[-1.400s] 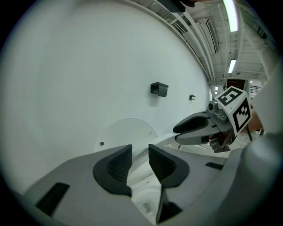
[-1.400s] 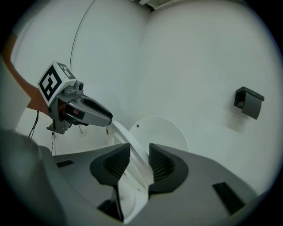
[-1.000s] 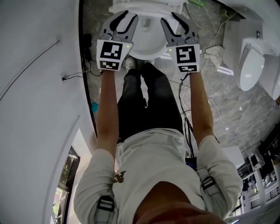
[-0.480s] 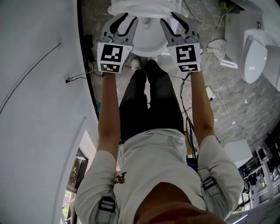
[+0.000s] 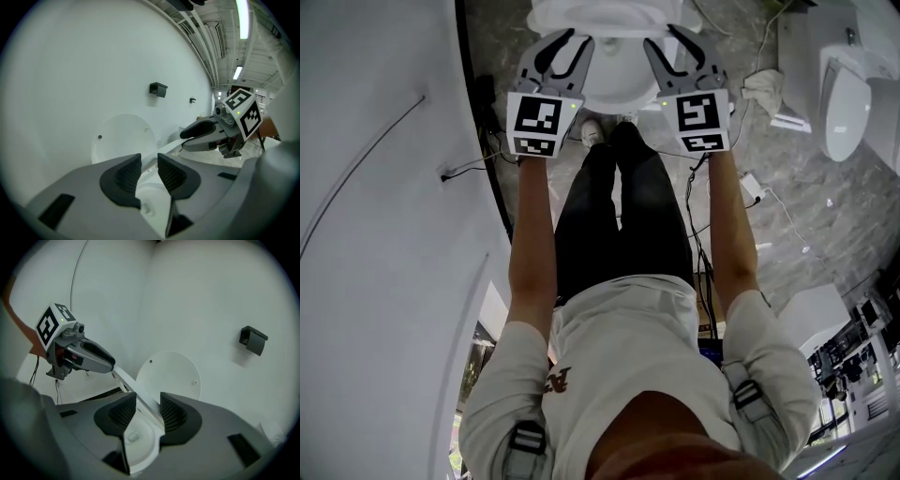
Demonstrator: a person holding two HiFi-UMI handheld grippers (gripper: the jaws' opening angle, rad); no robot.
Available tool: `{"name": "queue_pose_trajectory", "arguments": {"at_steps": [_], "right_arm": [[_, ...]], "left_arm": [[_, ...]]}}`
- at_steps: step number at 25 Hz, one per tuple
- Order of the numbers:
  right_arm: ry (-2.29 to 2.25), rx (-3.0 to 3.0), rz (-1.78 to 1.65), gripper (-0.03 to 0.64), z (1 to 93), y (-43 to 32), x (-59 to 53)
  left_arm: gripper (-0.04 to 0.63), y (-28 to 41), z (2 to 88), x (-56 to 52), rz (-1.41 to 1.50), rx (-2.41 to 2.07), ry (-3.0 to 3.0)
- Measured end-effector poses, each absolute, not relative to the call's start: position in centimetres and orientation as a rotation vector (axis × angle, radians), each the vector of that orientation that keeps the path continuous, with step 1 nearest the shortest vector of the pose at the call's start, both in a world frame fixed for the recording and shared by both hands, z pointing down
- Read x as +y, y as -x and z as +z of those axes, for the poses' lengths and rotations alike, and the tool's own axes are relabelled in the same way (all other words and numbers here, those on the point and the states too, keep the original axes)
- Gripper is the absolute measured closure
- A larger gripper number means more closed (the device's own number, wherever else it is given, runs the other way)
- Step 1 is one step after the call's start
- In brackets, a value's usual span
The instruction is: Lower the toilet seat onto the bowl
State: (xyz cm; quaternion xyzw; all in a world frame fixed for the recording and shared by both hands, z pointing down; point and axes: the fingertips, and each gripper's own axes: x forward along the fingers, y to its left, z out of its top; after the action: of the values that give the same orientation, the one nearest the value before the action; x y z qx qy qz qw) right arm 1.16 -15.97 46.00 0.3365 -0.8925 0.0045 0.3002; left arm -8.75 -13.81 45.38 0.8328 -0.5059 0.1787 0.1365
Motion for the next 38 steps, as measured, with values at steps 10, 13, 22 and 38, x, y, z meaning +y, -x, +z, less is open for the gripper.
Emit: {"name": "queue_pose_trajectory", "arguments": {"at_steps": [10, 13, 22, 38], "right_arm": [[-0.954, -2.37, 0.104, 0.44, 46.5, -2.1, -14.1], [-0.97, -2.381, 0.145, 0.442, 46.7, -2.4, -13.4], [-1.009, -2.419, 0.202, 0.458, 46.6, -2.9, -12.3], [-1.071, -2.437, 0.302, 0.526, 47.5, -3.2, -11.4]], "left_arm": [[0.478, 8.3, 46.0, -12.1, 0.5, -1.43, -2.417], [0.479, 8.2, 46.2, -11.6, 0.499, -1.424, -2.419], [0.479, 8.1, 47.2, -10.4, 0.486, -1.427, -2.394], [0.478, 7.8, 48.3, -8.5, 0.476, -1.412, -2.381]]}}
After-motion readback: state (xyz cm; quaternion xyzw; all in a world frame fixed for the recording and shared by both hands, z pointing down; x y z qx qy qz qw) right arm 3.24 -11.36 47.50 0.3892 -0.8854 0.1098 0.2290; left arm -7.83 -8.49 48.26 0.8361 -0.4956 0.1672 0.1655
